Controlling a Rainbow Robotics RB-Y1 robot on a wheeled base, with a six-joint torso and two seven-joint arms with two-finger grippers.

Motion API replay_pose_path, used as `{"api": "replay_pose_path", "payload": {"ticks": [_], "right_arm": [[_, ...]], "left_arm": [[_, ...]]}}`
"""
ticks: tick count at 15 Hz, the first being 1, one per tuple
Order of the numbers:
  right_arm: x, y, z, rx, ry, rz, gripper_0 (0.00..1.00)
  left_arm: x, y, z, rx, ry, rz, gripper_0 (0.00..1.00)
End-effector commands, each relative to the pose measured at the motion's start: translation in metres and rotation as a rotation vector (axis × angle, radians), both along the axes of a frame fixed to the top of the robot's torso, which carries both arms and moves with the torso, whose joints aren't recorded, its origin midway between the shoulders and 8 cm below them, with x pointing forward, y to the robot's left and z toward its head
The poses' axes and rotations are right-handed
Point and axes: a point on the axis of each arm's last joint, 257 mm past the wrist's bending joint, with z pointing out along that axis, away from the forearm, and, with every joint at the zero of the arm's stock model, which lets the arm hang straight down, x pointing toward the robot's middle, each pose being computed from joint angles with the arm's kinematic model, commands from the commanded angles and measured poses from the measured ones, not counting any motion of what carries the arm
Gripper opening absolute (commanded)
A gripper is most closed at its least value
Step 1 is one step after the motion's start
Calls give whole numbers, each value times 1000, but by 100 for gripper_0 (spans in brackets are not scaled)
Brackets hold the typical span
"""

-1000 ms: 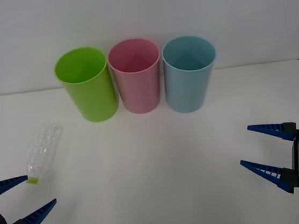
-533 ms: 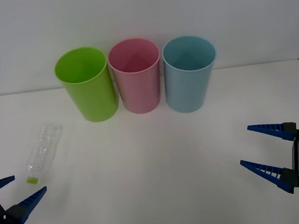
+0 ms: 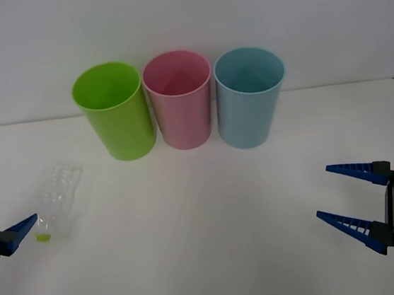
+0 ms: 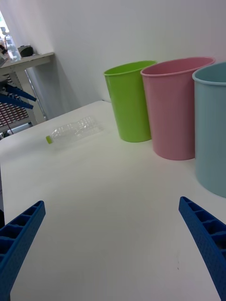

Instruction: Put cans in the blue bin and PET bottles in the pink bin and trash in the green bin.

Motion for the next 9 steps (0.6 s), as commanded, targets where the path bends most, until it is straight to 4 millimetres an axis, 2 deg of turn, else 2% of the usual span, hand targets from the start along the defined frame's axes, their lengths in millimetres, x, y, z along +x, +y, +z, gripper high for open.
{"api": "replay_pose_path", "payload": {"ticks": [1, 3, 5, 9], "right_arm": [[0, 0, 0, 0, 0, 0, 98], [0, 0, 0, 0, 0, 0, 98], [0, 0, 0, 0, 0, 0, 98], [0, 0, 0, 0, 0, 0, 98]], "left_arm": [[3, 20, 0, 12, 64, 80, 93], [2, 33, -4, 49, 133, 96, 92], [6, 33, 1, 74, 196, 103, 91], [42, 38, 4, 95, 239, 121, 91]]}}
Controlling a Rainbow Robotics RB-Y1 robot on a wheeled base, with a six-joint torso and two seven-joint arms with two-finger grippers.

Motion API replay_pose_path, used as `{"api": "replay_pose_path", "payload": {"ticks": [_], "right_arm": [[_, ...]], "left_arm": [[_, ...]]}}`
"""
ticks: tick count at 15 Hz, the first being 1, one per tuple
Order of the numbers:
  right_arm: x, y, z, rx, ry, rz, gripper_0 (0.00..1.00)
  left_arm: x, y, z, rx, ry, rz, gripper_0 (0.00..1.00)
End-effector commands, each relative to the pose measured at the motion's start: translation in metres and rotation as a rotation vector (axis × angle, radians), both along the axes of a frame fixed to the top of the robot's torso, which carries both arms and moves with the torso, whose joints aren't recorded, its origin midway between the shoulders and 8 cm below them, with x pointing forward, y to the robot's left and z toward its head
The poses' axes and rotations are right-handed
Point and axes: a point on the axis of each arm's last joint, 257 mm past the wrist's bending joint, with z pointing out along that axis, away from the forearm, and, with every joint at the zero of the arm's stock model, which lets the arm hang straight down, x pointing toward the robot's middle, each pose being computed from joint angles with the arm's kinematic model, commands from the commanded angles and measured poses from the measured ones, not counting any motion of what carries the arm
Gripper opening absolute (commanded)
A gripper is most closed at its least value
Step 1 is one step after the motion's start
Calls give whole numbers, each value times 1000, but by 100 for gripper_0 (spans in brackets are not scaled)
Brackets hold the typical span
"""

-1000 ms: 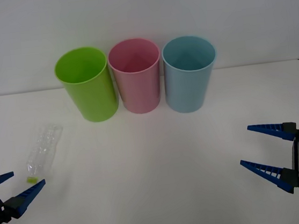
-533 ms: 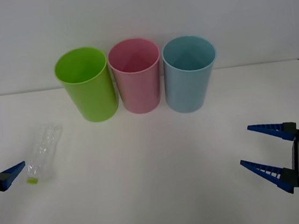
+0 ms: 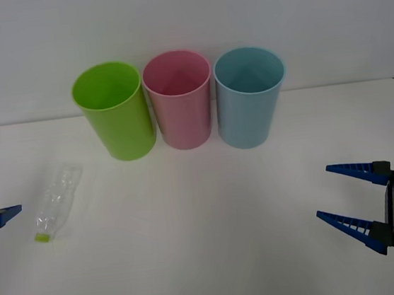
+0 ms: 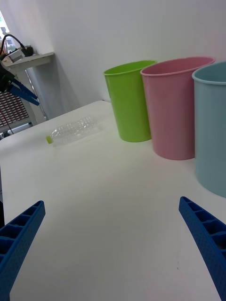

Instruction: Put cans in the blue bin and PET bottles in the pink bin and trash in the green bin.

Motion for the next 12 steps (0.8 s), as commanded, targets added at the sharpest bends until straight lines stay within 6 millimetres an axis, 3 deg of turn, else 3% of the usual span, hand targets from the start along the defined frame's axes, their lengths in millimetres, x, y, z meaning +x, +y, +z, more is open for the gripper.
{"api": "replay_pose_path", "payload": {"ticks": [1, 4, 12], "right_arm": [[0, 0, 0, 0, 0, 0, 98], [0, 0, 0, 0, 0, 0, 98], [0, 0, 0, 0, 0, 0, 98]], "left_arm": [[27, 9, -1, 36, 26, 1, 91], [53, 8, -10, 48, 72, 5, 91], [69, -19, -46, 41, 170, -32, 87]]}}
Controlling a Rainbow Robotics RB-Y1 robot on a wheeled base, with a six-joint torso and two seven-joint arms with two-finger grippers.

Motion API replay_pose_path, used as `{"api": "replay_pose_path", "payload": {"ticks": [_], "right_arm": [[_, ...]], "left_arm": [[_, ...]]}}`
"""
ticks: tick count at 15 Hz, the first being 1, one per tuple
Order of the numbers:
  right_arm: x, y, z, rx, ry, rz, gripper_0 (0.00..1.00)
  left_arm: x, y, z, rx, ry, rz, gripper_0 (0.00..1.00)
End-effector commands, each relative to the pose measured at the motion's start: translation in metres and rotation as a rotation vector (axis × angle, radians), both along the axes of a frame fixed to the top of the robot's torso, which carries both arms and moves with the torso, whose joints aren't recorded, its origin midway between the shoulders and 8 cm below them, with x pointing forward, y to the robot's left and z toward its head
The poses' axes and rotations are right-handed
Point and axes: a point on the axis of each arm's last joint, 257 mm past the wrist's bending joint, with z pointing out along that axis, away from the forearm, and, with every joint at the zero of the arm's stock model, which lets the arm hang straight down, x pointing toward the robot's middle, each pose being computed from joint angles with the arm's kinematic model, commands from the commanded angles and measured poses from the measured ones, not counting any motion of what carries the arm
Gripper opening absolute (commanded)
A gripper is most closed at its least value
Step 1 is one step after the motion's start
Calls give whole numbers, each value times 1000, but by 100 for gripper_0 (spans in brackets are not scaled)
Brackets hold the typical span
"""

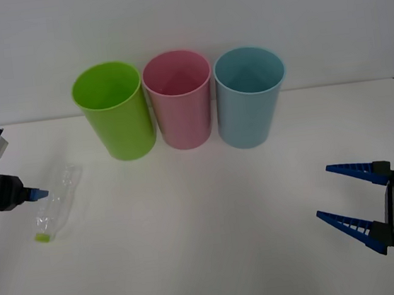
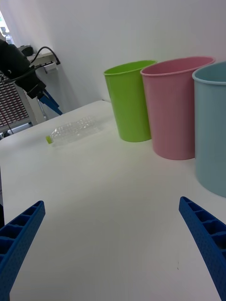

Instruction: Put cans in the blue bin and PET bottles in the pink bin and trash in the green bin.

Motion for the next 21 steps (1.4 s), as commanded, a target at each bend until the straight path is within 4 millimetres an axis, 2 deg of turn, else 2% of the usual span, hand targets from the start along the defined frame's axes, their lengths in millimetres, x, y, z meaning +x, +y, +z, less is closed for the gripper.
{"api": "replay_pose_path", "payload": {"ticks": [1, 4, 10, 14, 16, 19, 21], "right_arm": [[0, 0, 0, 0, 0, 0, 98], [0, 0, 0, 0, 0, 0, 98], [0, 0, 0, 0, 0, 0, 98], [0, 0, 0, 0, 0, 0, 99], [0, 0, 0, 0, 0, 0, 98], [0, 0, 0, 0, 0, 0, 99], [0, 0, 0, 0, 0, 0, 98]], "left_arm": [[4, -4, -10, 1, 20, 2, 86], [8, 3, -22, -5, 35, 42, 84], [6, -11, -54, -67, 74, 79, 77], [25, -13, -48, -47, 11, 102, 77], [29, -13, -49, -34, 4, 106, 94], [31, -12, -57, -35, 13, 124, 97], [40, -13, -59, -46, 16, 142, 97]]}}
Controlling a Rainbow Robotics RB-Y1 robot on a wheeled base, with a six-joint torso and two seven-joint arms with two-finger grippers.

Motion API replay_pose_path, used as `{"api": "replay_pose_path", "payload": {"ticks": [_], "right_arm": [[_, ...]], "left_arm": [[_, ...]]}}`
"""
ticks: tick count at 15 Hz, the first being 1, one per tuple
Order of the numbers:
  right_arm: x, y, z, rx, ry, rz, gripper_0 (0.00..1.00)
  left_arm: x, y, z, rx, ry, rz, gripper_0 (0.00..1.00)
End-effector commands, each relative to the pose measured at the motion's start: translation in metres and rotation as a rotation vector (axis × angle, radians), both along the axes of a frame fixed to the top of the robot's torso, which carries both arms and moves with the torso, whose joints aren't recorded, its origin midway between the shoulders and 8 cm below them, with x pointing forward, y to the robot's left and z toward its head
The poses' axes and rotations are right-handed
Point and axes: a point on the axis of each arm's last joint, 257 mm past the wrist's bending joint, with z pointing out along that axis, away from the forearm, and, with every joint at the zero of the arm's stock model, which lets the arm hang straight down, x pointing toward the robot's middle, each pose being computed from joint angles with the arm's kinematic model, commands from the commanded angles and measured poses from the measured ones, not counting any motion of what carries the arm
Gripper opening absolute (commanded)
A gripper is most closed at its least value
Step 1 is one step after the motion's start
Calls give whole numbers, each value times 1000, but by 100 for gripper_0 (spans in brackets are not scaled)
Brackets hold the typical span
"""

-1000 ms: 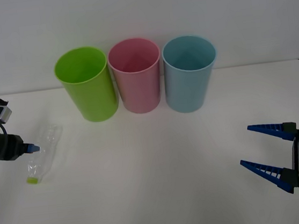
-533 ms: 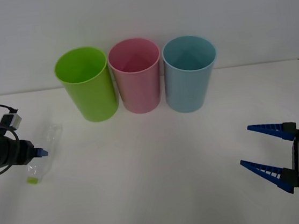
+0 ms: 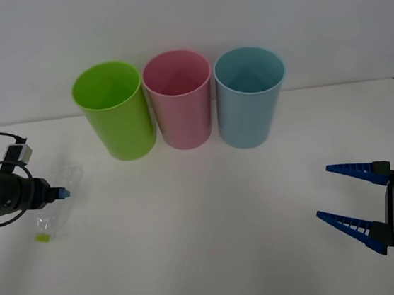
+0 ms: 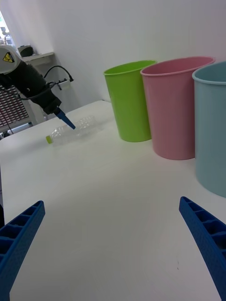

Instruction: Put cans in the blue bin and PET bottles in the pink bin and trash in the green bin.

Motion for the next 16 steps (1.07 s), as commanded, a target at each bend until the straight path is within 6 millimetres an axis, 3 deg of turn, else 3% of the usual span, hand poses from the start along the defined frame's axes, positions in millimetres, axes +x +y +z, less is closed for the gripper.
{"api": "replay_pose_path", "payload": {"ticks": [1, 11, 12, 13, 14, 15, 16], "right_arm": [[0, 0, 0, 0, 0, 0, 98], [0, 0, 0, 0, 0, 0, 98], [0, 0, 0, 0, 0, 0, 98], [0, 0, 0, 0, 0, 0, 98], [0, 0, 0, 0, 0, 0, 98], [0, 0, 0, 0, 0, 0, 98], [0, 0, 0, 0, 0, 0, 98]], "left_arm": [[9, -1, -5, -10, 6, 23, 97], [12, -9, -37, -14, 47, 61, 97], [16, -9, -37, -15, 39, 64, 85], [21, -9, -37, -15, 25, 69, 63], [30, -10, -38, -17, 1, 70, 27], [37, -10, -40, -15, -16, 71, 0], [47, -12, -43, 6, -38, 50, 0]]}}
